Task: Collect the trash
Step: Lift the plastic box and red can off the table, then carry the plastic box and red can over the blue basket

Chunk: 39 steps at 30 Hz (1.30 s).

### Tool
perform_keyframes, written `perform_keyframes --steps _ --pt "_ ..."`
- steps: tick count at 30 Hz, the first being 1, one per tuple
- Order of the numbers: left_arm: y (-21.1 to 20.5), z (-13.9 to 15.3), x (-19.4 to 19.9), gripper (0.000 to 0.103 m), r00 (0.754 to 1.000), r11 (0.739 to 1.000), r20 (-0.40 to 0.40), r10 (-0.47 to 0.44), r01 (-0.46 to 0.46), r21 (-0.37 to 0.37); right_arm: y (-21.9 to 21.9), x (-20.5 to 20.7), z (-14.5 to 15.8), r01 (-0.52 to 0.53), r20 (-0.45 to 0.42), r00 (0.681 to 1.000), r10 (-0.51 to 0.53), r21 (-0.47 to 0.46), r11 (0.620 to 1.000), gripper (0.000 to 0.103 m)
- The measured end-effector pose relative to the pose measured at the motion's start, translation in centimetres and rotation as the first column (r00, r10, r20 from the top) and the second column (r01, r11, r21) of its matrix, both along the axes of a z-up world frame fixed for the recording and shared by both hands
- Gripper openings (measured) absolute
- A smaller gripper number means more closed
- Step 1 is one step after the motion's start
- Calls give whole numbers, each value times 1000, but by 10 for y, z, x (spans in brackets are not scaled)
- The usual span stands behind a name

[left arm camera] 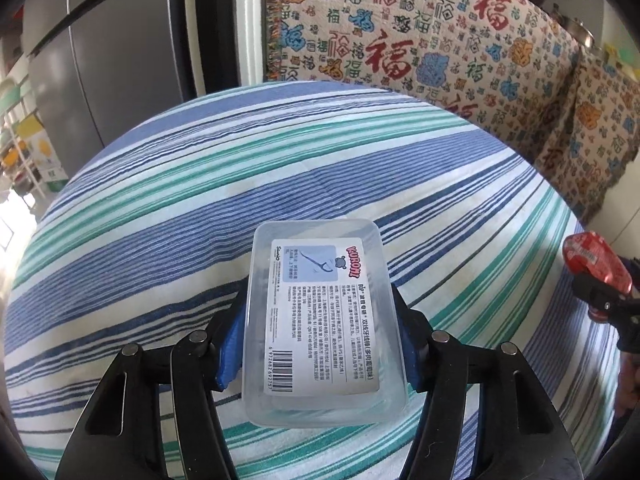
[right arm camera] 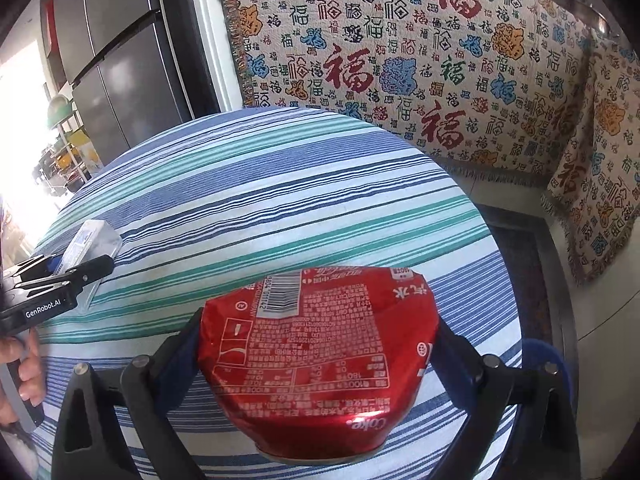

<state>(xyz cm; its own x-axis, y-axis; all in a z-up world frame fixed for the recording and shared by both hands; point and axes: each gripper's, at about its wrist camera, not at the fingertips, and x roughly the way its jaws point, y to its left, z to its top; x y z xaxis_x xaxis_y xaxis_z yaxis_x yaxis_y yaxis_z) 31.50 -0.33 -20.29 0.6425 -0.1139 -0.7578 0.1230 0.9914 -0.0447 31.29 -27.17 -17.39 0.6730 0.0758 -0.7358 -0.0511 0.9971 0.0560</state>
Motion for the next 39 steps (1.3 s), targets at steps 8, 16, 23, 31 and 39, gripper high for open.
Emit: perform_keyframes --steps 8,16,23,31,39 --pt "-16 13 -17 63 998 999 40 -41 41 -6 -7 -11 9 16 27 1000 -16 0 1000 101" --pt "-27 37 -31 63 993 997 89 -71 73 -20 -13 -25 31 14 66 998 -14 -1 1000 101" --pt "-60 57 -47 63 982 991 135 -134 131 26 -32 -42 49 29 85 996 -28 -11 1000 101" --pt "-119 82 -62 63 961 971 144 -237 240 3 -87 -74 71 81 105 992 -77 -33 996 101" --pt "-236 102 -83 63 896 902 144 -421 431 -43 -204 -123 71 224 102 971 -216 -76 972 101"
